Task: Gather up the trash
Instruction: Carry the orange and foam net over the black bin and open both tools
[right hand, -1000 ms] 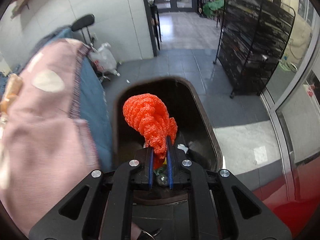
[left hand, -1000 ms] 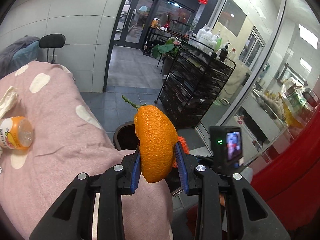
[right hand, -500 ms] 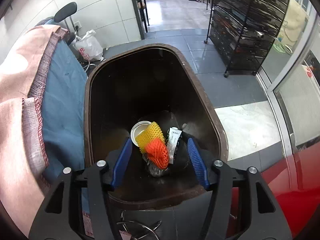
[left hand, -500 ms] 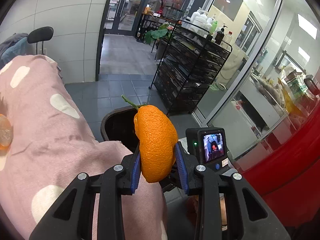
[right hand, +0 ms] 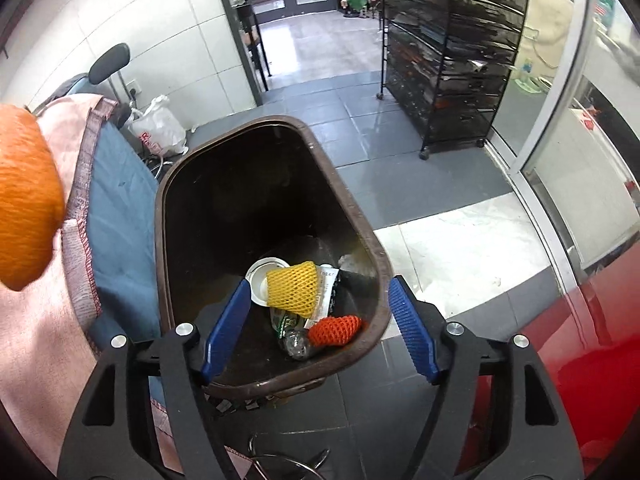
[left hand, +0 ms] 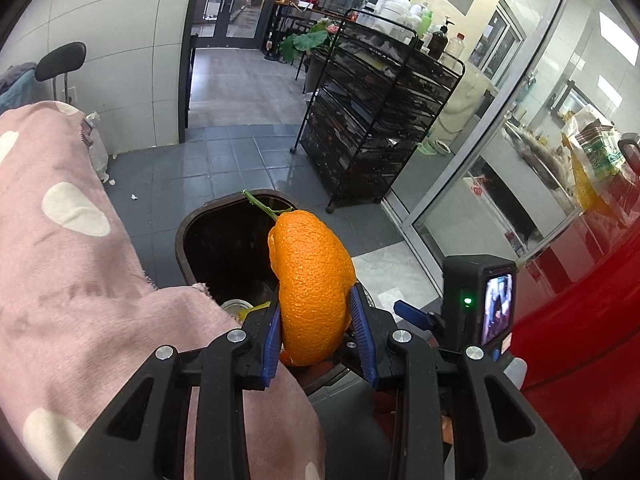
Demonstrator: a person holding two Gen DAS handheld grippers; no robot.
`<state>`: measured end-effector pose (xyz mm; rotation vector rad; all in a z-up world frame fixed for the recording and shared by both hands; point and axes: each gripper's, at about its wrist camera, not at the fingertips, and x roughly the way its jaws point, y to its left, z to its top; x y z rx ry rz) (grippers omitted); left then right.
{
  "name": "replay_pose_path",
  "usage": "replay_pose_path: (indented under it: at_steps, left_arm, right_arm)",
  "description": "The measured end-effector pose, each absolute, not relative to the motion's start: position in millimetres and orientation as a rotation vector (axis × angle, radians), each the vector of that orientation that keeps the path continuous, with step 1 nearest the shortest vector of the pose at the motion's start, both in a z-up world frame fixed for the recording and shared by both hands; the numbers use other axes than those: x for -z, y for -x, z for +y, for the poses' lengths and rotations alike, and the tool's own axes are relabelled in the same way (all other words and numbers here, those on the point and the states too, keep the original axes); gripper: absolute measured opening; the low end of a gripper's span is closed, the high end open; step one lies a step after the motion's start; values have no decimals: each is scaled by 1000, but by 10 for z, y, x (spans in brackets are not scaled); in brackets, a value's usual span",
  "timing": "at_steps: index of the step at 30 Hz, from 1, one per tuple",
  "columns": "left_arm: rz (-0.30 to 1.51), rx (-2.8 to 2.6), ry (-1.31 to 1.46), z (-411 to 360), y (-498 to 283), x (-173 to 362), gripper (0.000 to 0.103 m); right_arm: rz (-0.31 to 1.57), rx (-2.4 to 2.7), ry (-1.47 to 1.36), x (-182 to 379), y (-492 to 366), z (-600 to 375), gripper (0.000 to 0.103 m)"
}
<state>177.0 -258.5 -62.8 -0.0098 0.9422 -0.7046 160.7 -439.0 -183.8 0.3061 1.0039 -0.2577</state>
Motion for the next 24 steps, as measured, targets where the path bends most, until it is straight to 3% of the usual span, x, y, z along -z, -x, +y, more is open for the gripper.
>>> replay_pose_path:
  at_steps: [14,16,20,24]
  left_arm:
    - [1010,710,-64,-2838,-1901,888,33]
    - [1008,719,-62,-2840,-1902,892,38]
    - [990,719,-51,-2836,-1903,867,67]
    - [974,728,-50,-2821,-1876,809,77]
  right_arm:
    - [1011,338,-350,1890,-1396,-4633,73]
    - [1016,344,-359,1904,-1378,-4650,73]
    - [1019,352,-368,1905,-1366,-4674,73]
    - [1019,351,-359,1877,-1360,-4671,73]
